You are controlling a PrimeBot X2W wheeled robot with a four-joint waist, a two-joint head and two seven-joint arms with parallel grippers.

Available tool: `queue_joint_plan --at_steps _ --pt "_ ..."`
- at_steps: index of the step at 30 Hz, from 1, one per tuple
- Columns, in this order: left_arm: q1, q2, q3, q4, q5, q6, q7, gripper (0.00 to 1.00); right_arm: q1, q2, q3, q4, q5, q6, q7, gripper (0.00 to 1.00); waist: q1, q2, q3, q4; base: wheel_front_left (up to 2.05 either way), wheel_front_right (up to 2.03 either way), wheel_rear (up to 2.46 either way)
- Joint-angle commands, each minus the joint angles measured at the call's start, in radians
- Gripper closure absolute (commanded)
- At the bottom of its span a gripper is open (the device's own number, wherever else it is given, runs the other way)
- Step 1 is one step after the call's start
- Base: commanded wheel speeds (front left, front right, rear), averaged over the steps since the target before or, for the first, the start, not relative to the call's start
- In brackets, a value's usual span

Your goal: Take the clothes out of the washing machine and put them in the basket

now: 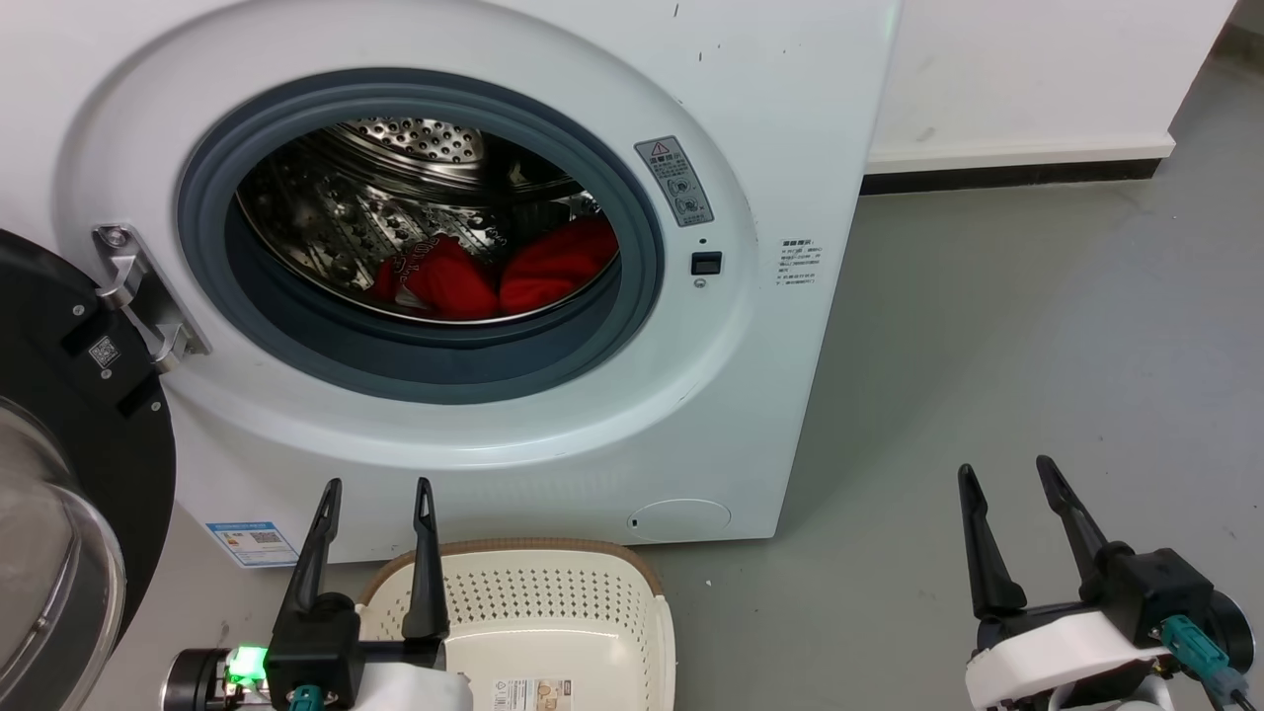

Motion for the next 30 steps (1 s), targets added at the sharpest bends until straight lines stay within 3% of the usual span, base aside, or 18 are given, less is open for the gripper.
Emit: queue_joint_plan --at_steps 1,20,26,30 --pt "0.007 -0.001 0.005 0.0 0.004 -0.001 -0.007 0.0 -0.005 0.002 -0.002 0.004 0.003 -0.001 -0.002 0.0 0.0 -0.0001 0.0 0.0 0.0 0.0 0.0" --pt "-0.001 -0.024 0.041 0.039 -0.025 -0.055 -0.005 0.0 -0.033 0.002 -0.002 0.036 -0.013 -0.001 -0.002 0.0 0.0 -0.0001 0.015 -0.011 0.0 0.0 0.0" --pt "-0.062 -0.025 0.074 0.079 -0.042 -0.096 -0.005 0.0 -0.064 0.001 -0.018 0.011 -0.002 -0.001 -0.002 0.0 0.0 -0.0001 0.096 -0.031 0.0 0.0 0.0" --pt "-0.149 0.014 0.106 0.135 -0.037 -0.135 -0.005 0.0 -0.091 0.002 -0.019 -0.011 -0.011 -0.001 -0.002 0.0 0.0 -0.0001 0.191 -0.058 0.0 0.0 0.0"
